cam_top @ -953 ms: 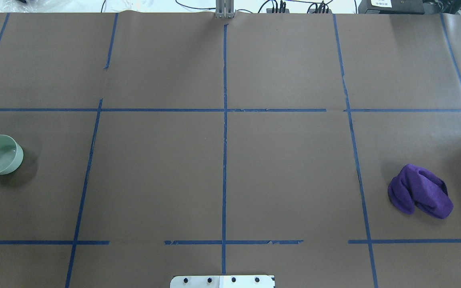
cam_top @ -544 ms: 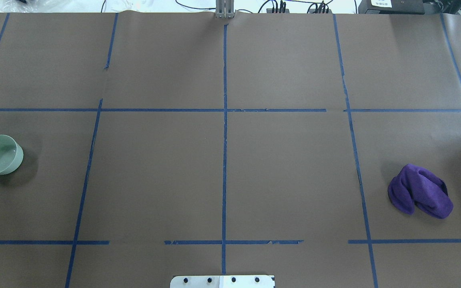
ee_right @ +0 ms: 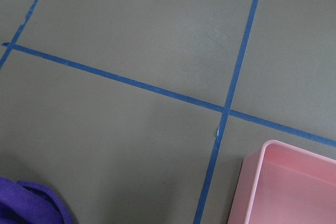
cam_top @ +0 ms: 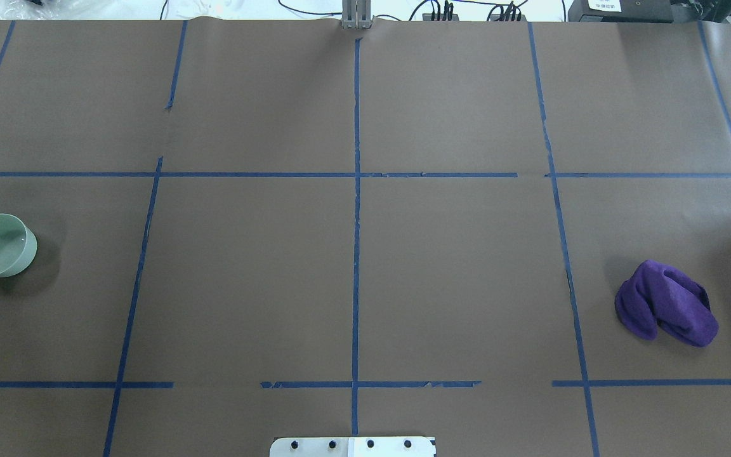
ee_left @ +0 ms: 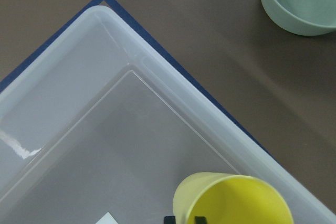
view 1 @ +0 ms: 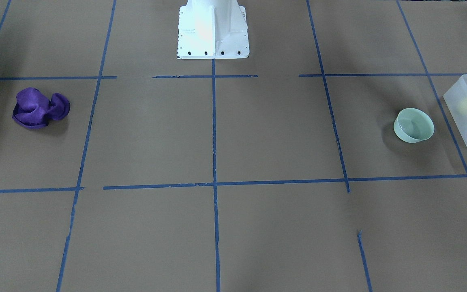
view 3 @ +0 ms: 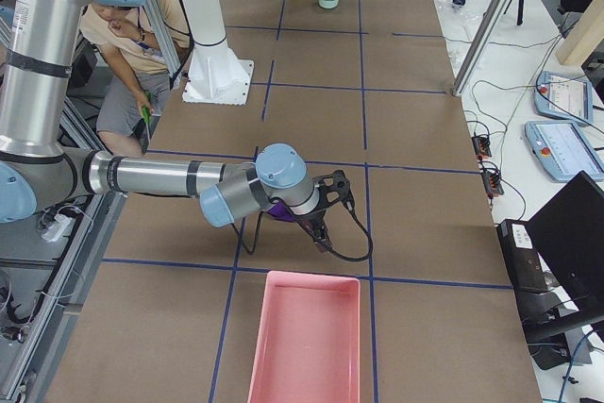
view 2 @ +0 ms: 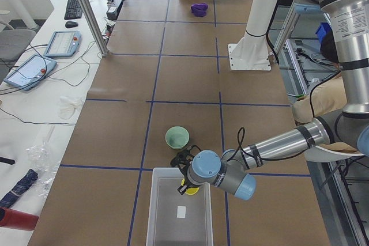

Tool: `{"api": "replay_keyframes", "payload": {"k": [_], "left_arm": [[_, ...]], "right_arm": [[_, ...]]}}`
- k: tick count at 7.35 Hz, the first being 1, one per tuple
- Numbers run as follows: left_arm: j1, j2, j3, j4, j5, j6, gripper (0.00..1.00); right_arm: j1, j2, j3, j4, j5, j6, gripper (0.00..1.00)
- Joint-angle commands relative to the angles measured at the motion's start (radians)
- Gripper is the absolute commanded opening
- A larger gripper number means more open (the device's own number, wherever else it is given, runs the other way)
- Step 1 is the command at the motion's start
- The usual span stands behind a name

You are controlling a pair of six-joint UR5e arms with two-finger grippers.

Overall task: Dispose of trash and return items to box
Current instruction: 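Release the yellow cup in the clear bin and withdraw the left gripper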

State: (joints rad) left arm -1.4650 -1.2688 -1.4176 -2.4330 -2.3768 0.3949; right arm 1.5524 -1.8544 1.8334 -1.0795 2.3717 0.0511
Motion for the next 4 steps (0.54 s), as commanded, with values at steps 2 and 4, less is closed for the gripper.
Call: {"api": "replay_keyframes", "payload": {"k": [2, 4], "left_arm": [[-0.001, -0.003, -0.048, -0.127, 0.01, -0.193, 0.62], [-0.005, -0.033, -0.192, 0.074, 0.007, -0.212, 1.0]], "right_arm": [[0.0, 0.006, 0.006, 0.032, 0.006, 0.019, 1.0], [-0.07, 0.011, 0.059, 0.029, 0.011, 0.182, 1.0]]}}
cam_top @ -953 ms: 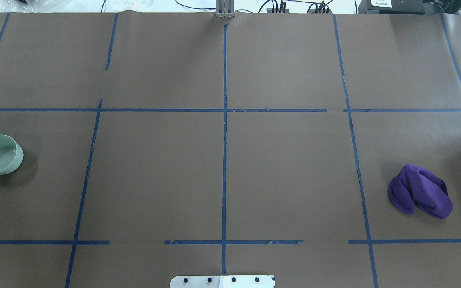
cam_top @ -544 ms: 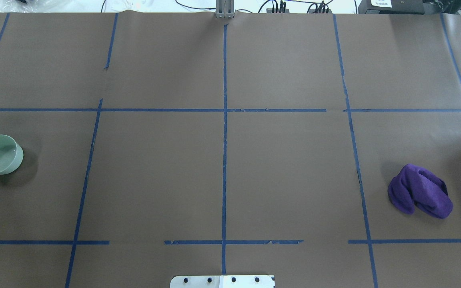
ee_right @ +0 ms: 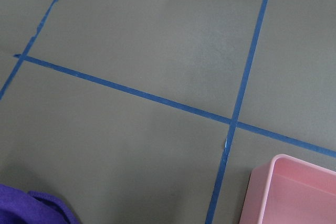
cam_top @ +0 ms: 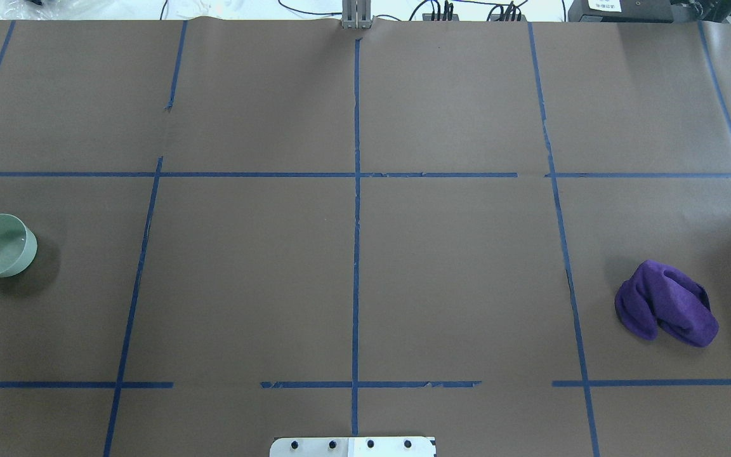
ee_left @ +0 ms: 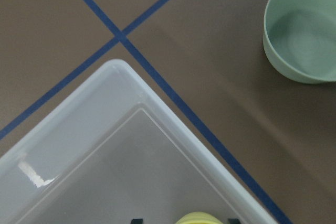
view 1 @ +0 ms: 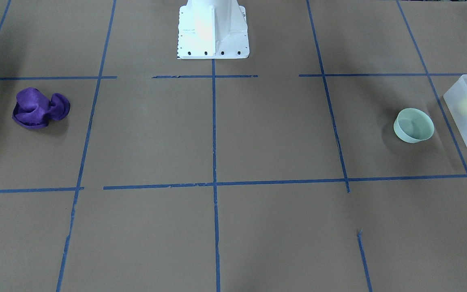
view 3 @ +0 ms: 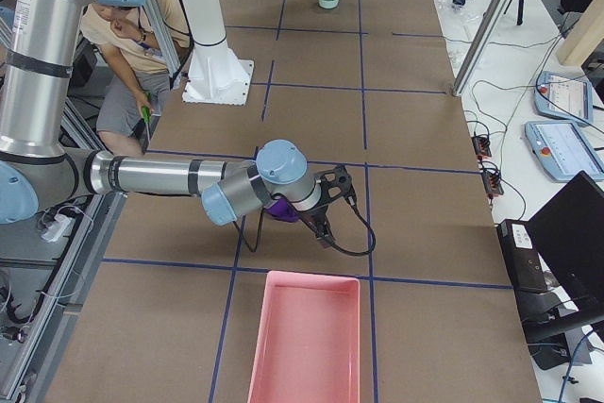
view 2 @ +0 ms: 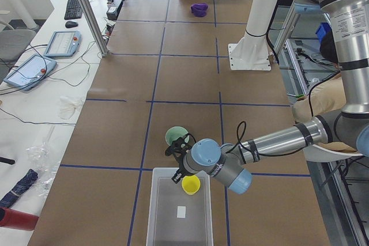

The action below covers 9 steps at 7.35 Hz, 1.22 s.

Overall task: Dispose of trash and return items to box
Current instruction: 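Release the yellow cup in the clear bin and withdraw the left gripper, then reach the right gripper down to the purple cloth and grasp it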

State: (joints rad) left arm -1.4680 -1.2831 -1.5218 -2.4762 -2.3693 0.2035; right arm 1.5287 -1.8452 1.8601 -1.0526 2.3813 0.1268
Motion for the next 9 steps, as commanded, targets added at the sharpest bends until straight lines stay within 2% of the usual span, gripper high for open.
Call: {"api": "replay_keyframes", "payload": {"k": [1, 2, 3, 4, 5, 7, 9], "left_arm": [[-0.008, -0.039, -0.163, 0.241, 0.001, -0.021, 1.0], [-0.011, -0.054, -0.217, 0.329, 0.001, -0.019, 1.0], [-0.02, -0.062, -0.254, 0.362, 0.001, -0.018, 1.0], [-0.02, -0.079, -0.261, 0.365, 0.002, -0.018, 1.0], [-0.025, -0.09, -0.262, 0.364, 0.004, -0.016, 1.0], [-0.025, -0.108, -0.262, 0.365, 0.005, -0.016, 1.0], [-0.025, -0.111, -0.261, 0.364, 0.007, -0.016, 1.0]], "right_arm": [[-0.1, -0.002, 0.069, 0.002, -0.002, 0.26, 1.0], [-0.164, -0.005, 0.1, 0.002, -0.014, 0.38, 1.0], [-0.242, -0.011, 0.137, 0.002, -0.064, 0.486, 1.0], [-0.383, -0.055, 0.146, 0.075, -0.212, 0.554, 1.0], [-0.515, -0.087, 0.092, 0.233, -0.35, 0.575, 1.0], [-0.741, -0.085, 0.087, 0.264, -0.565, 0.745, 1.0], [-0.826, -0.08, 0.125, 0.263, -0.631, 0.786, 0.99]]}}
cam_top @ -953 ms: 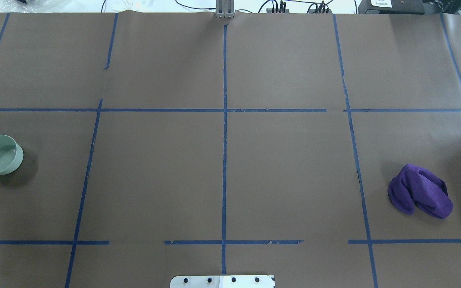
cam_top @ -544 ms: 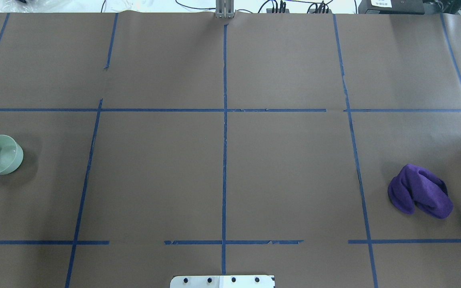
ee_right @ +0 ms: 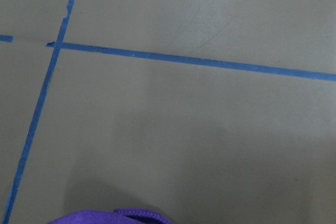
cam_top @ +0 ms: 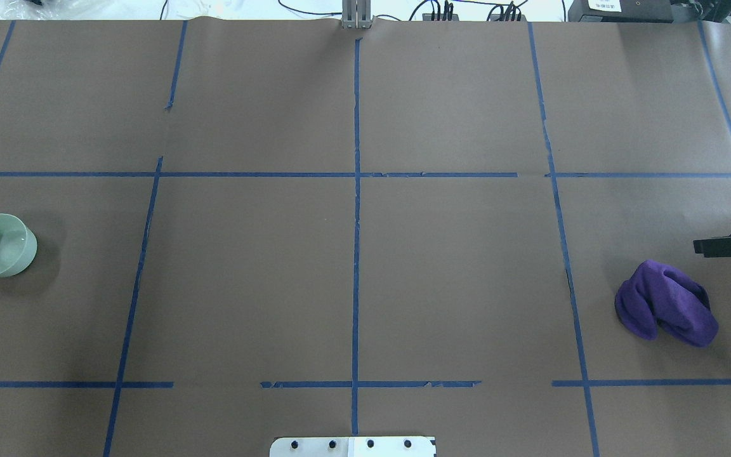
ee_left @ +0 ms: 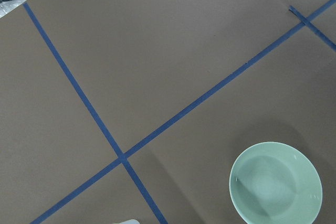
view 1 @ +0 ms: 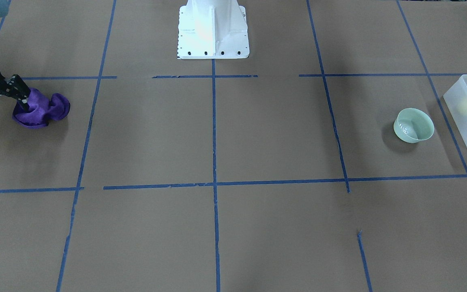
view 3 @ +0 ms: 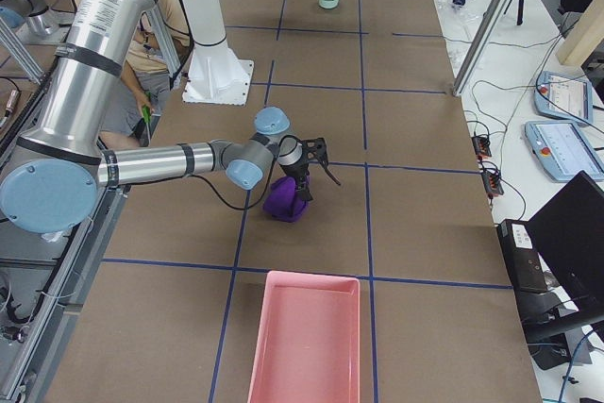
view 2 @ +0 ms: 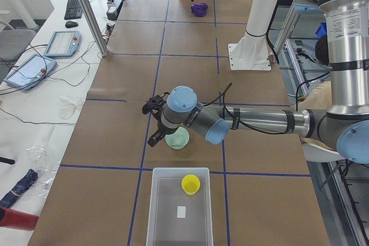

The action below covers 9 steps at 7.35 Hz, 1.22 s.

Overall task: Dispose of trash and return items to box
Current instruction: 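Reach the right gripper down to the purple cloth and grasp it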

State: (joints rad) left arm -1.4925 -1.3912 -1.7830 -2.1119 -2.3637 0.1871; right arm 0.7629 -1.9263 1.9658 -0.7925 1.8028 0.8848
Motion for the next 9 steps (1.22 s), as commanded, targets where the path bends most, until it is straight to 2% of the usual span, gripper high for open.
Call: {"api": "replay_keyframes", "payload": {"k": [1, 3, 5, 6, 8, 9], "left_arm": [[0.0, -0.003, -0.001, -0.002, 0.001, 0.0, 1.0], [0.0, -0.003, -0.001, -0.002, 0.001, 0.0, 1.0], [0.0, -0.005, 0.001, -0.002, 0.0, 0.0, 1.0], [0.0, -0.005, 0.007, -0.003, 0.0, 0.0, 1.0], [0.0, -0.005, 0.01, -0.005, 0.0, 0.0, 1.0], [0.0, -0.005, 0.008, -0.005, 0.0, -0.003, 1.0]], "right_arm": [[-0.079, 0.009, 0.022, 0.002, -0.054, 0.028, 0.91], [-0.175, 0.021, -0.002, -0.005, -0.15, 0.02, 0.93], [-0.204, 0.018, -0.022, -0.008, -0.161, 0.013, 0.88], [-0.233, 0.018, -0.051, -0.01, -0.161, -0.004, 0.75], [-0.238, 0.013, -0.059, -0.027, -0.192, -0.036, 0.03], [-0.234, 0.01, -0.056, -0.031, -0.195, -0.067, 0.0]]}}
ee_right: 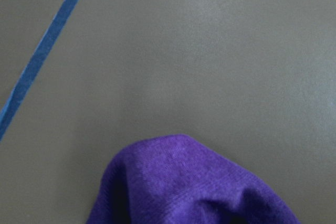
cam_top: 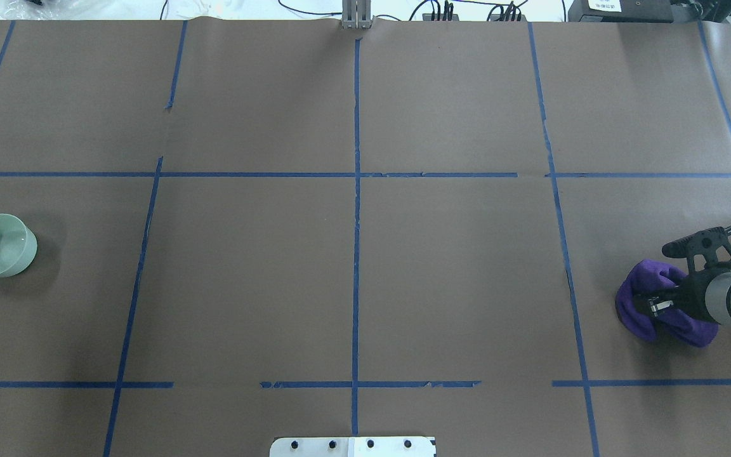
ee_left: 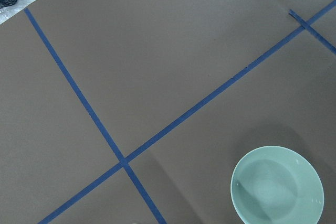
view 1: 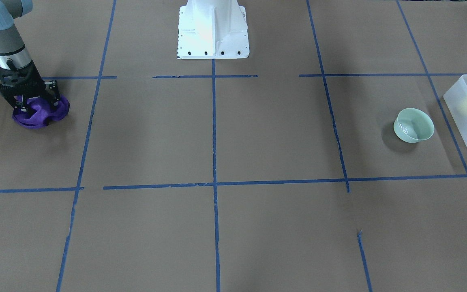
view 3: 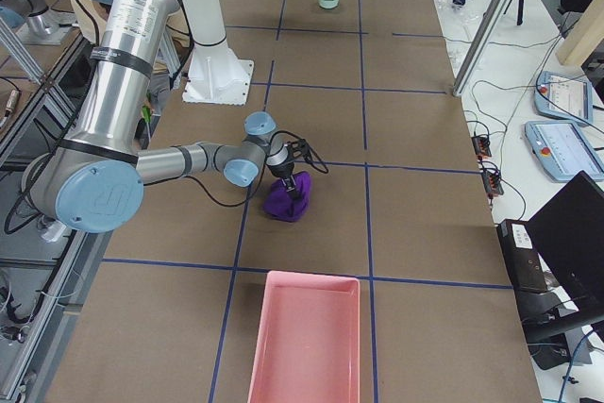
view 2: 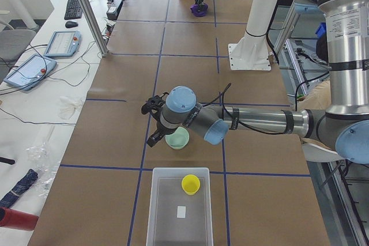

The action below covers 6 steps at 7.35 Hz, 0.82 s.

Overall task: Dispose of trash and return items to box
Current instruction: 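Lift the purple cloth with the right gripper into the pink bin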

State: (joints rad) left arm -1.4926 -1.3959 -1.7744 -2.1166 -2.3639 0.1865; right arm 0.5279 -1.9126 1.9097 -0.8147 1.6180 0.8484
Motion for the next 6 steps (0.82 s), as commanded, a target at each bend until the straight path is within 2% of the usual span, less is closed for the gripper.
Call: {"api": "replay_keyframes", "payload": {"k": [1, 2, 4, 5, 6], "left_arm": [[0.0, 0.0, -0.002, 0.0, 0.0, -0.004, 1.0], [0.0, -0.002, -0.002, 0.0, 0.0, -0.005, 1.0], [0.0, -0.002, -0.007, 0.0, 0.0, -0.007, 1.0], [0.0, -0.003, -0.008, 0.0, 0.0, -0.007, 1.0], [0.0, -0.003, -0.01, 0.0, -0.002, -0.009, 1.0]], "right_arm": [[0.033, -0.005, -0.004, -0.011, -0.003, -0.136, 0.0], [0.123, -0.008, 0.002, -0.053, 0.019, -0.29, 0.0], [0.415, -0.011, 0.002, -0.113, 0.214, -0.618, 0.0], [0.604, -0.009, 0.002, -0.176, 0.326, -0.802, 0.0], [0.809, 0.012, 0.003, -0.311, 0.411, -1.085, 0.0]]}}
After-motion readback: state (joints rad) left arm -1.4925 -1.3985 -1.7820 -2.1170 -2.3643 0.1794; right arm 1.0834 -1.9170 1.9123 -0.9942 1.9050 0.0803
